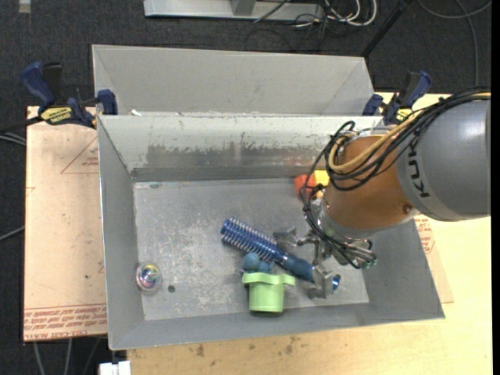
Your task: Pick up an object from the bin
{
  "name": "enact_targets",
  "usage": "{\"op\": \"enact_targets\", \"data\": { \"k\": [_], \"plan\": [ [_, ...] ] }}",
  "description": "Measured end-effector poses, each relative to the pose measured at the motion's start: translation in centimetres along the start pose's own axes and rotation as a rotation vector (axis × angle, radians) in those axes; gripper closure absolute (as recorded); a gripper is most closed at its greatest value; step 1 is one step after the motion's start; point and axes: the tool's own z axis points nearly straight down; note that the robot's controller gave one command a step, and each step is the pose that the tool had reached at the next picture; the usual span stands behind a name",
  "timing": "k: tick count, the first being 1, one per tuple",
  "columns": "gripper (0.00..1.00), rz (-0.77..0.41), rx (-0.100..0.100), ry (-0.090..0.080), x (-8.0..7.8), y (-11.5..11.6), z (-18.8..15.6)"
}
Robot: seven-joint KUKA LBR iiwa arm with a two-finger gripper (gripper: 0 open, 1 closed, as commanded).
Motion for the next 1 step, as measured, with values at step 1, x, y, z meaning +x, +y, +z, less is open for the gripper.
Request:
{"op": "enact_targets", "data": {
  "k": [1],
  "plan": [
    [0.00, 0.217, 0.003, -0.006, -2.83, 0.30, -3.18]
  ]
}}
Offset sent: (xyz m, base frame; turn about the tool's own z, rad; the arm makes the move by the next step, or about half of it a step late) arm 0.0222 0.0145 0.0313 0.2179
